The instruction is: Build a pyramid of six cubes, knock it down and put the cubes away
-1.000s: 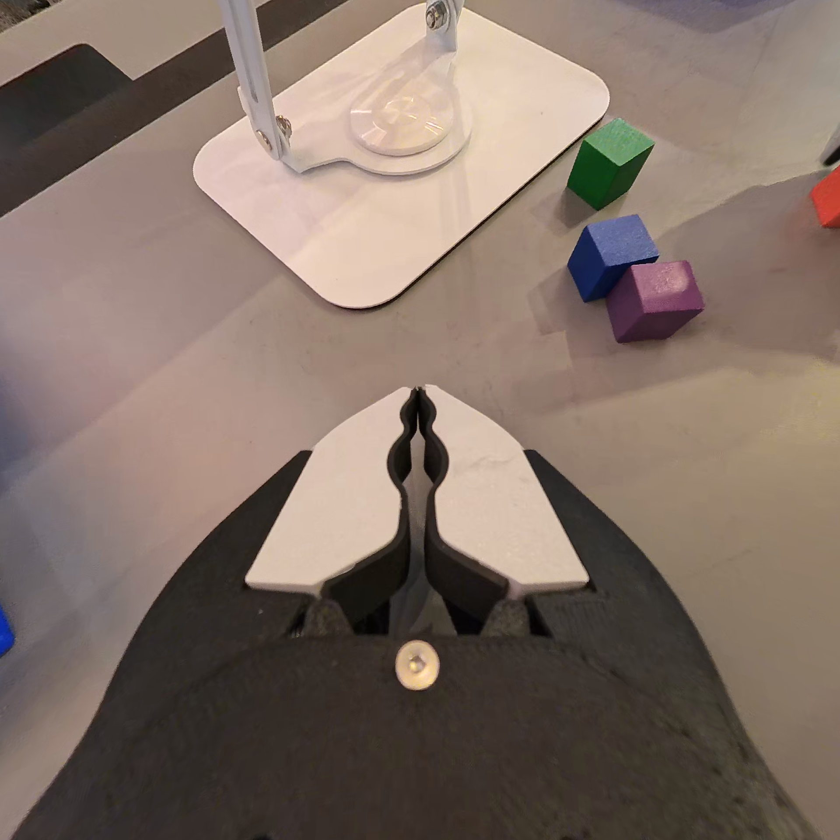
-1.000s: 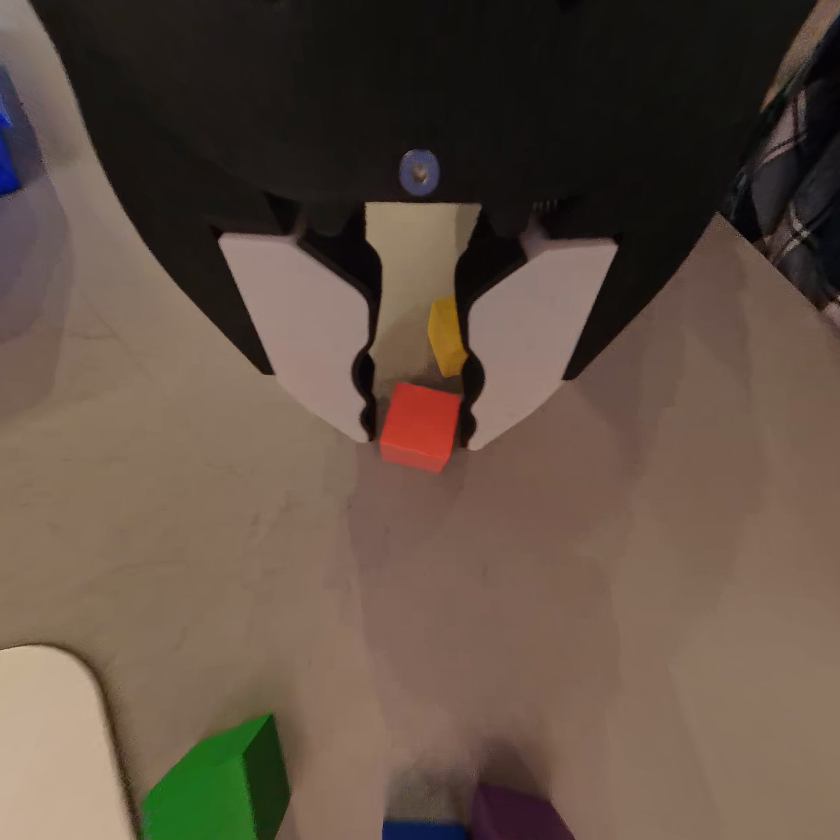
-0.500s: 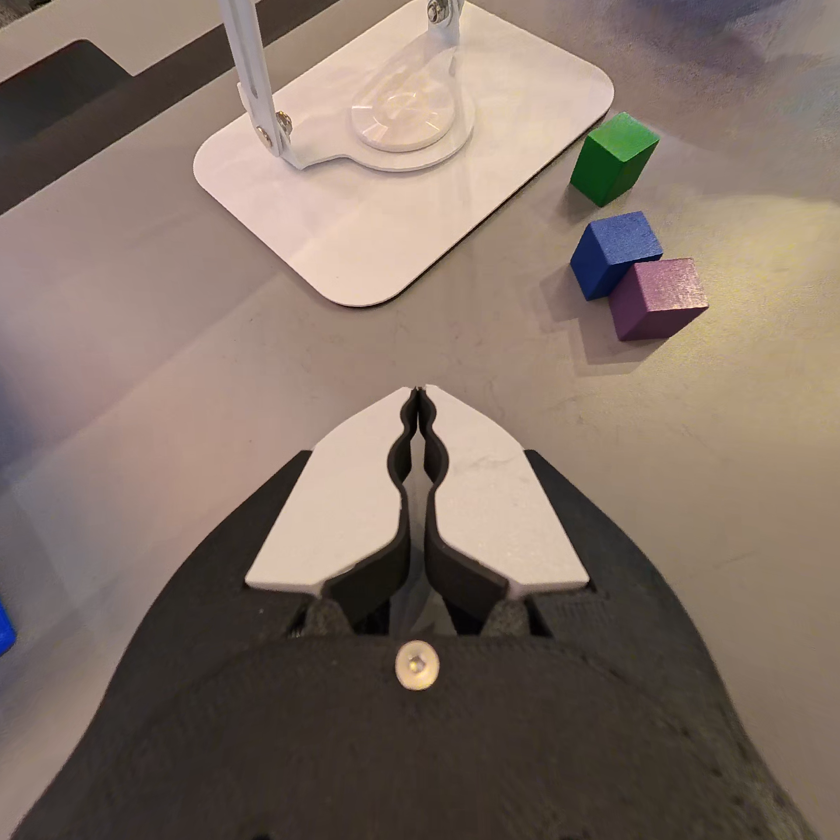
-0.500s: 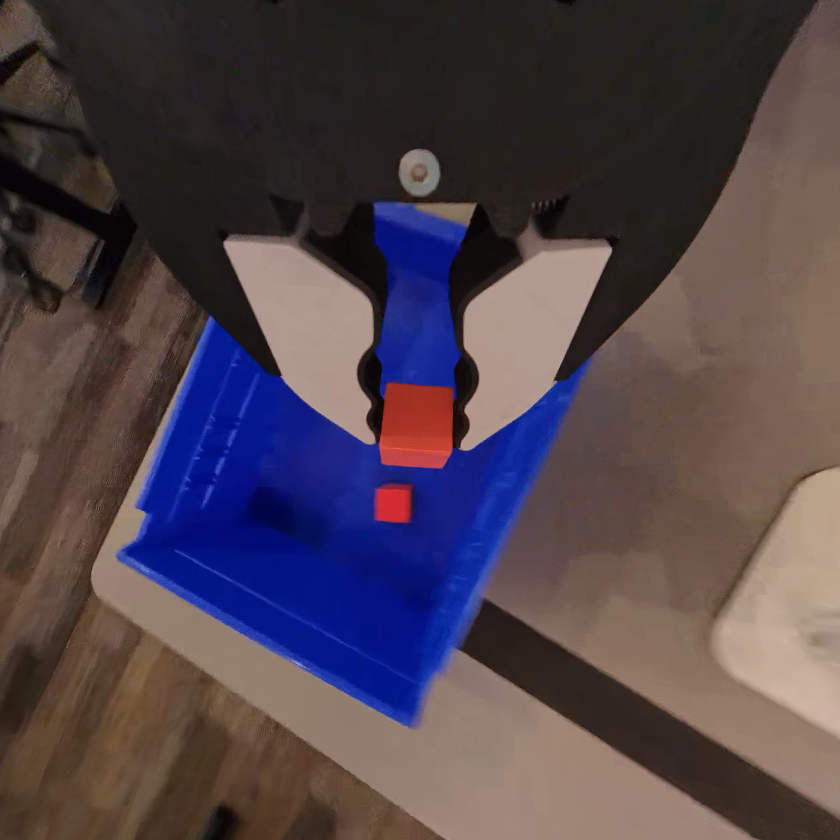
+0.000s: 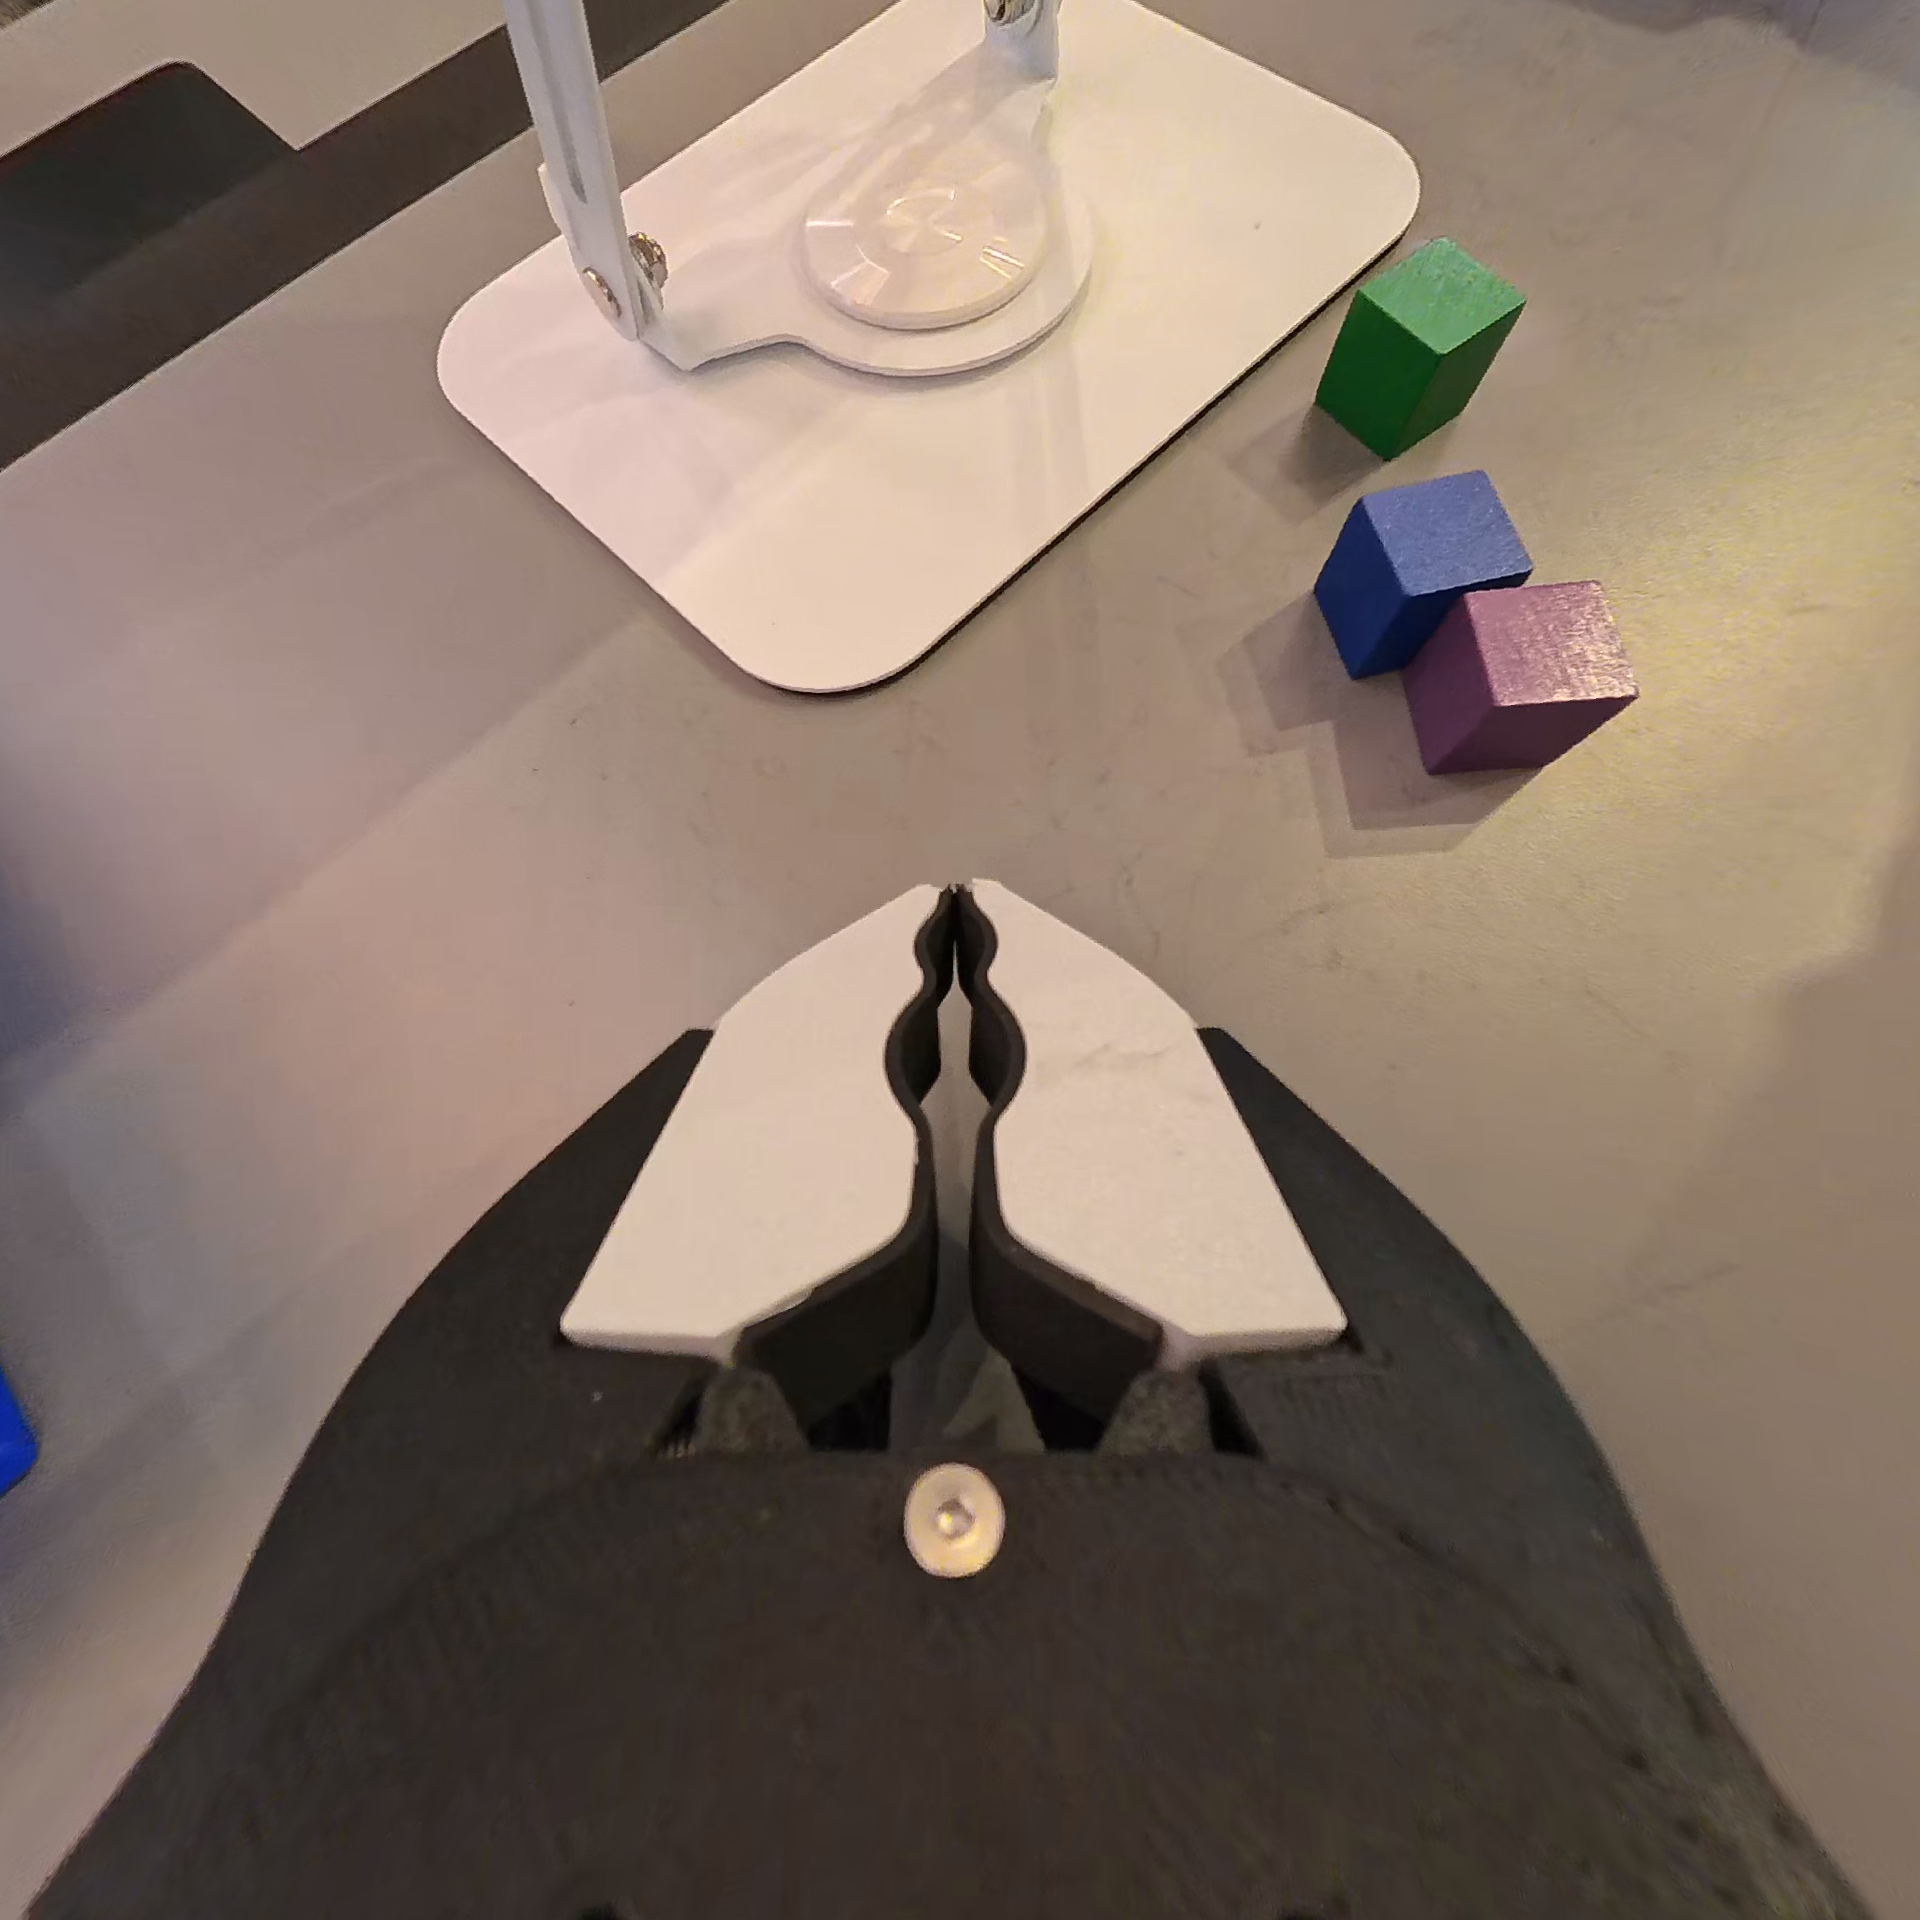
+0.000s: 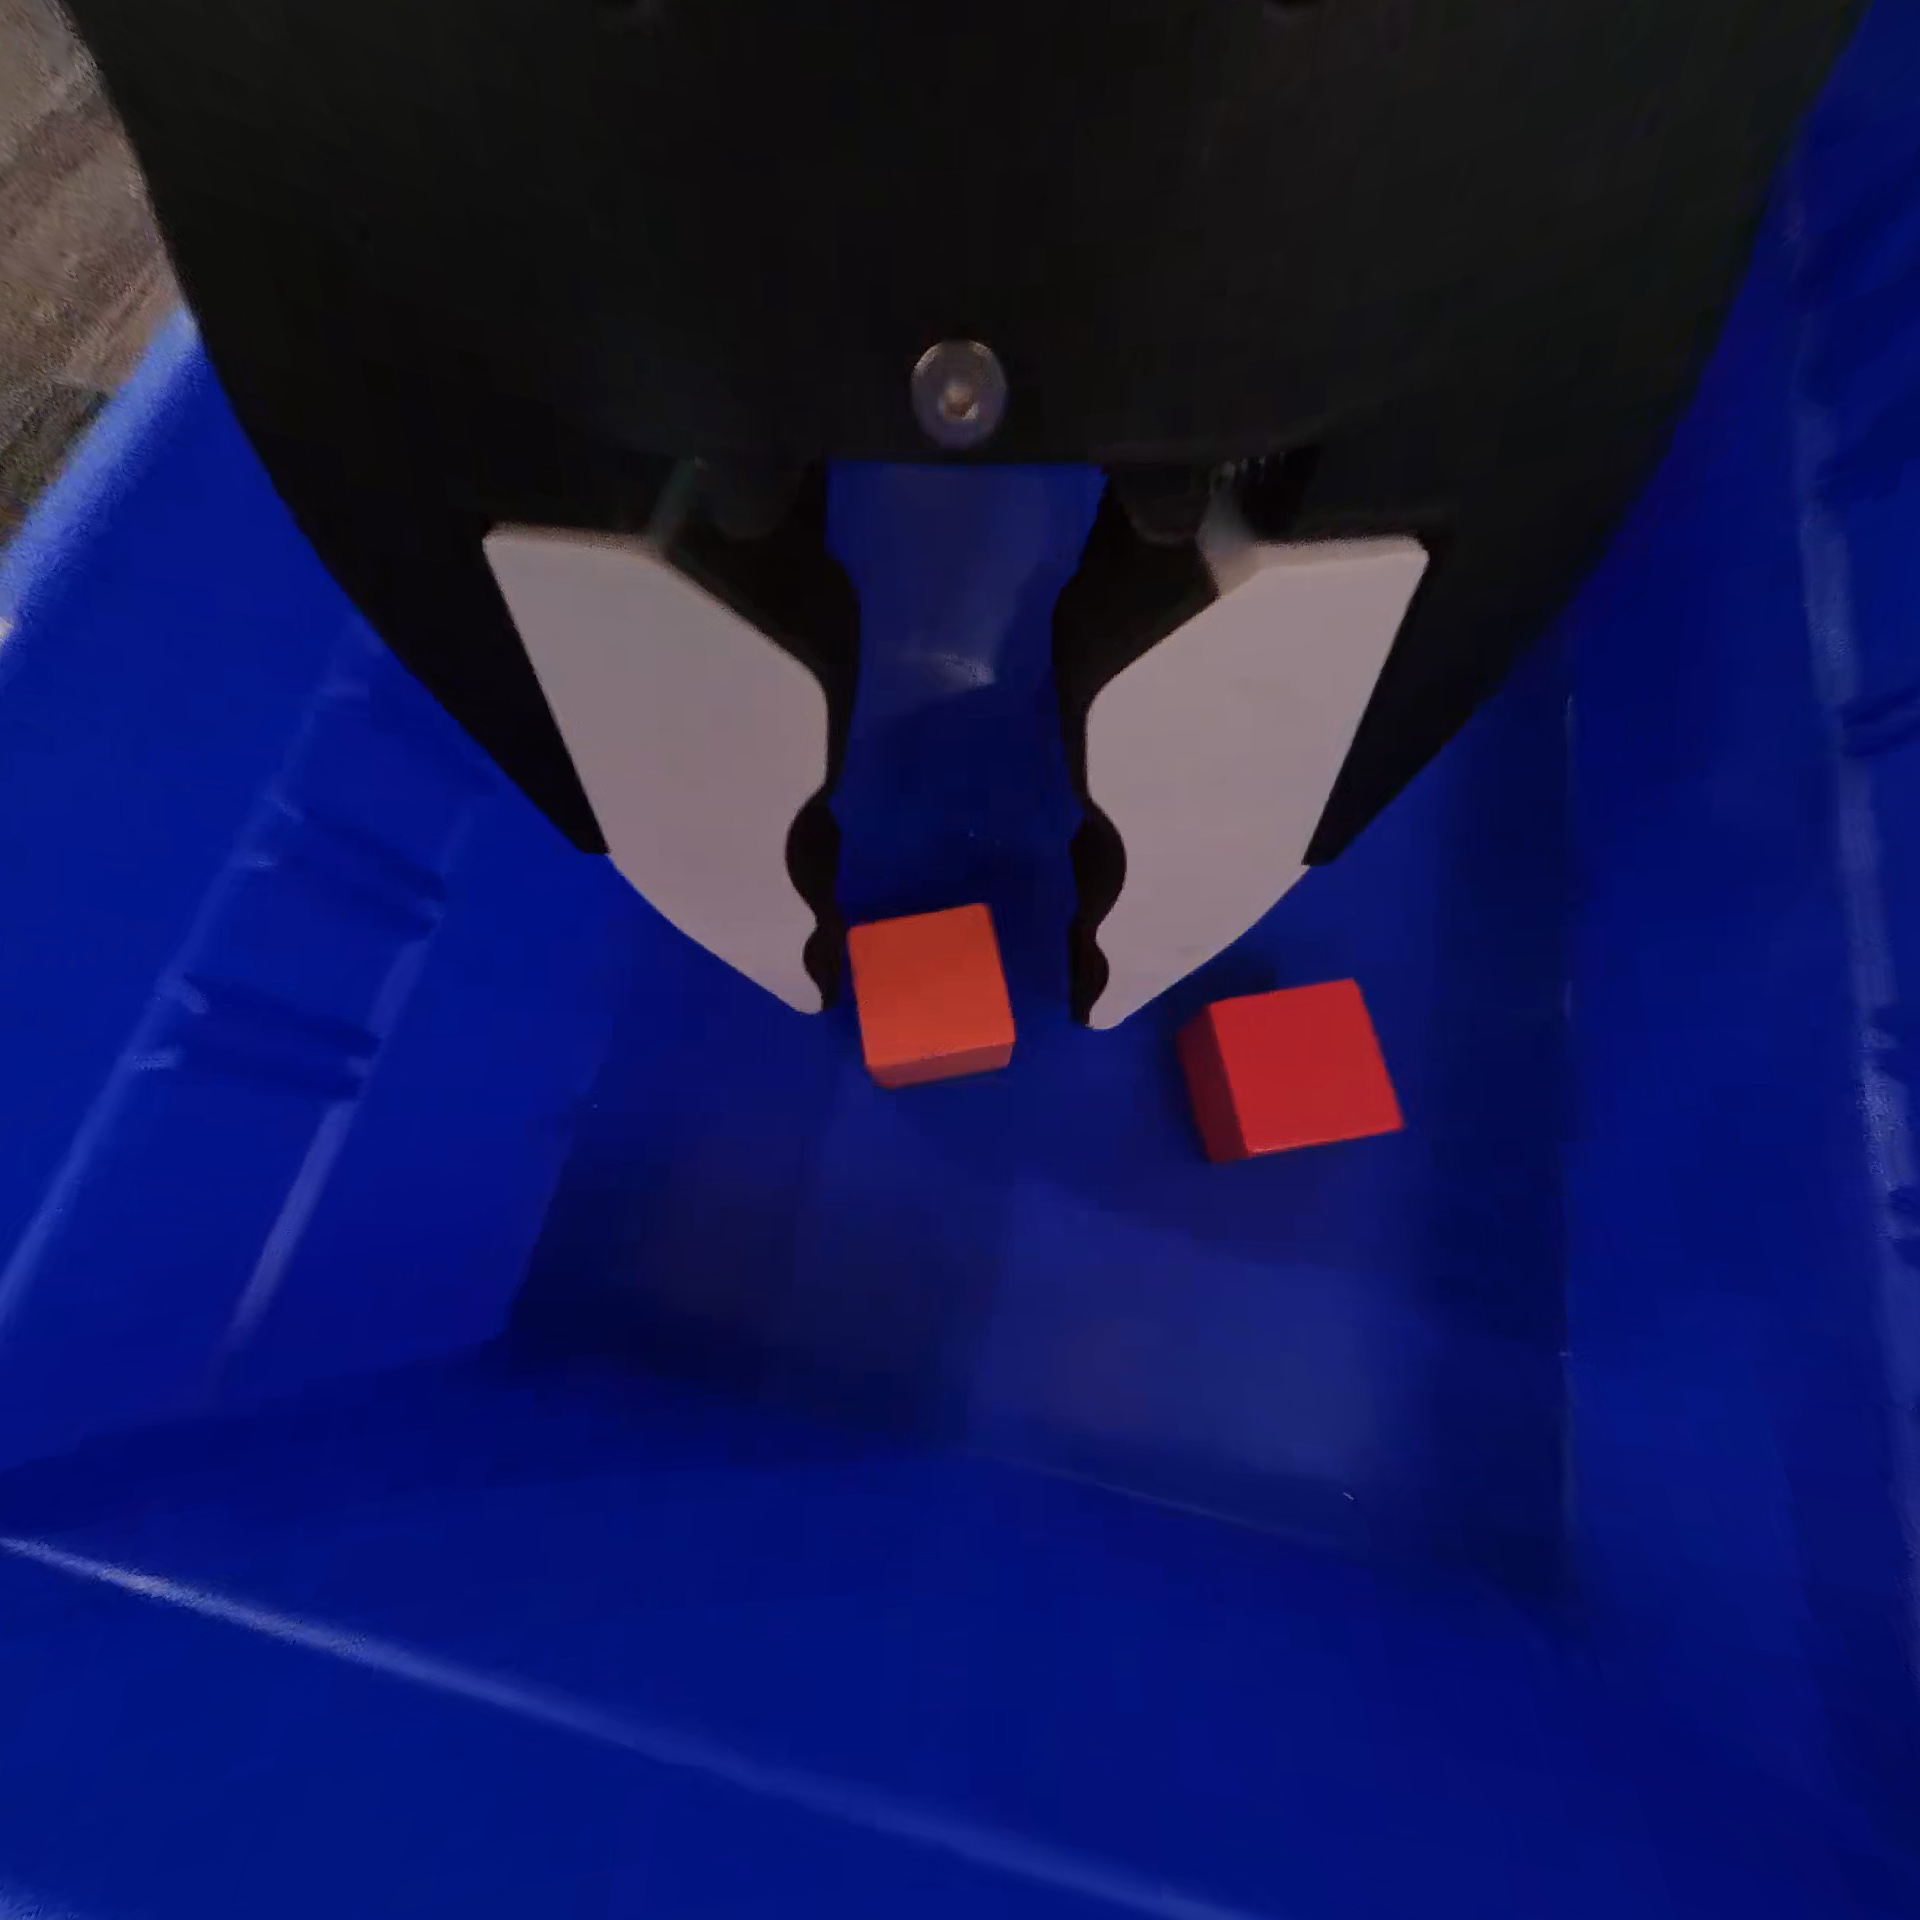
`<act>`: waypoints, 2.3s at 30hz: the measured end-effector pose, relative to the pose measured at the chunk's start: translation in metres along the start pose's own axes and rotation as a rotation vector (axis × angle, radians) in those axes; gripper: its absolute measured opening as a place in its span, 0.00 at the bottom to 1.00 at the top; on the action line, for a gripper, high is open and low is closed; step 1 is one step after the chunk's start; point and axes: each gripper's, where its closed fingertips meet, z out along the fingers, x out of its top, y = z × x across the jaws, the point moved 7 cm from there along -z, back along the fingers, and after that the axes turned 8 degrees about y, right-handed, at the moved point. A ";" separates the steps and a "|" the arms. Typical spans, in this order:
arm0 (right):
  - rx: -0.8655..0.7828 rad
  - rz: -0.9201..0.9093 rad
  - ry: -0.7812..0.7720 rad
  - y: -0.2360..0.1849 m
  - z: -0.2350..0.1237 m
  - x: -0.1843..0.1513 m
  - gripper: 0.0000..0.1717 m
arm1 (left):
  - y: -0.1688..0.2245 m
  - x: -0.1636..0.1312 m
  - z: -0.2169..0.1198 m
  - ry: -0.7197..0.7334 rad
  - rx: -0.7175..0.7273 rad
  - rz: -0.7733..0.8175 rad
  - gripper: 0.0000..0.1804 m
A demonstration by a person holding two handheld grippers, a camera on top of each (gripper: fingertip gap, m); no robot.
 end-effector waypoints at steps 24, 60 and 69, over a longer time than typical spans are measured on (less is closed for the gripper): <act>0.512 -0.995 -0.044 -0.358 -0.106 -0.216 0.26 | 0.002 -0.001 -0.002 0.004 -0.009 0.004 0.00; 0.004 -0.362 0.292 -0.099 -0.143 -0.034 0.24 | 0.001 -0.001 -0.001 -0.012 -0.007 -0.006 0.00; 0.455 -0.976 0.320 -0.350 -0.153 -0.099 0.23 | 0.002 -0.001 -0.002 -0.005 -0.007 0.004 0.00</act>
